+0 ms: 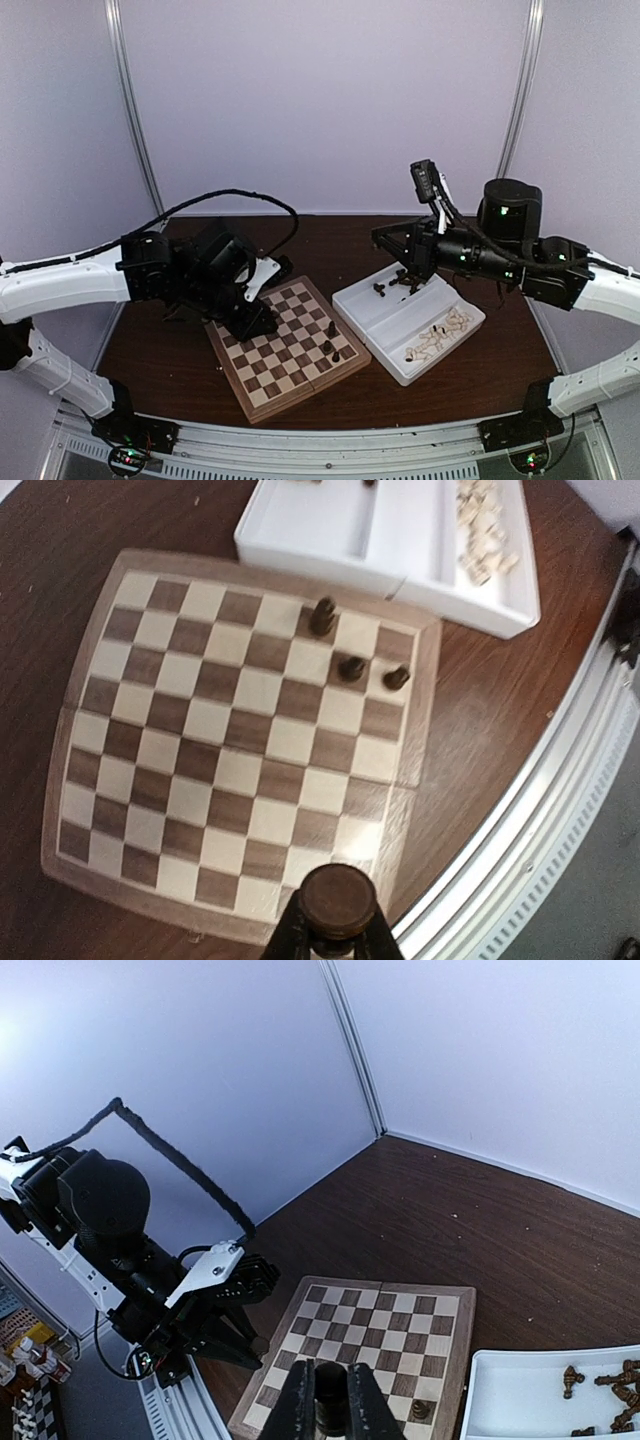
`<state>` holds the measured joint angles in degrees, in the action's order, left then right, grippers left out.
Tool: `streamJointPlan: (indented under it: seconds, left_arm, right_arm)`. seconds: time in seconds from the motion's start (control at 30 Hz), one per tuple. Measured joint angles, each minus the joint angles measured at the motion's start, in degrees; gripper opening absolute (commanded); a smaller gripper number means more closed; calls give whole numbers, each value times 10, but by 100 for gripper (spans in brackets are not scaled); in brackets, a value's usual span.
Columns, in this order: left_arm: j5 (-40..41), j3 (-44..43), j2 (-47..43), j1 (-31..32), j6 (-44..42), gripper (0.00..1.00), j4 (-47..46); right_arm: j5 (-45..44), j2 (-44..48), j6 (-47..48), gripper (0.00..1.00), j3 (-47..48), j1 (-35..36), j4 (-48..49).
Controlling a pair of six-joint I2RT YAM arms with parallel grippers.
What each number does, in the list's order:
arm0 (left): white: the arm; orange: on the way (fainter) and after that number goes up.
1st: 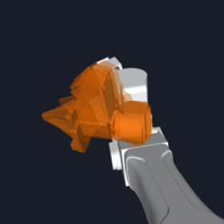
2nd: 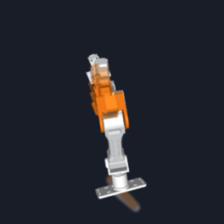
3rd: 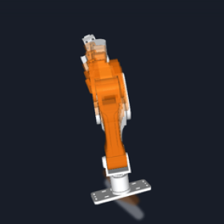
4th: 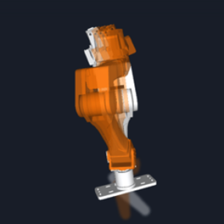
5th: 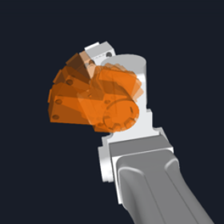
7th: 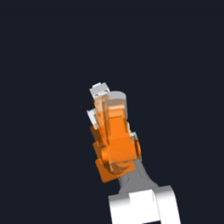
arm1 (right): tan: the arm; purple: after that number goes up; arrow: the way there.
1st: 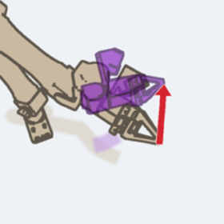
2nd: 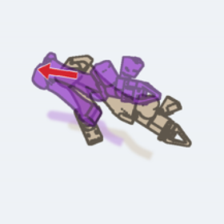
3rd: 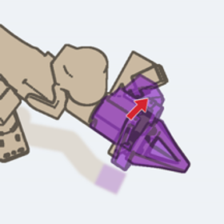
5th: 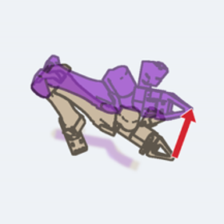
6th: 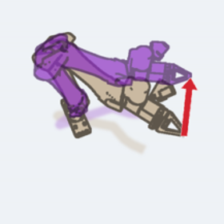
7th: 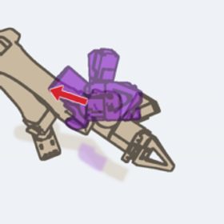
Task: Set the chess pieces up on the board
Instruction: Place the chess piece on the chessboard.
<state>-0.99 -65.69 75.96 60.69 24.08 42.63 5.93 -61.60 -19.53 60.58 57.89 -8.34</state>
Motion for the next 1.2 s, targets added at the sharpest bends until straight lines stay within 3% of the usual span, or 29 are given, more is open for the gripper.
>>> streamJointPlan:
  seconds: [0.17,0.3,0.7,0.87,1.2]
  left_arm:
    - [51,-24,43,0,-6,9,136]
    - [74,-26,100,-3,-10,9,184]
    - [23,-8,215,-16,-18,12,114]
    - [-1,7,220,-22,-19,18,85]
    - [-33,28,220,-35,-18,22,50]
  right_arm:
    - [-9,-1,3,4,-7,0,-9]
    - [-9,-1,3,4,-10,0,-11]
    - [-2,-48,3,3,-47,0,-10]
    - [1,-92,2,3,-72,7,2]
    - [2,-150,1,2,-86,26,44]
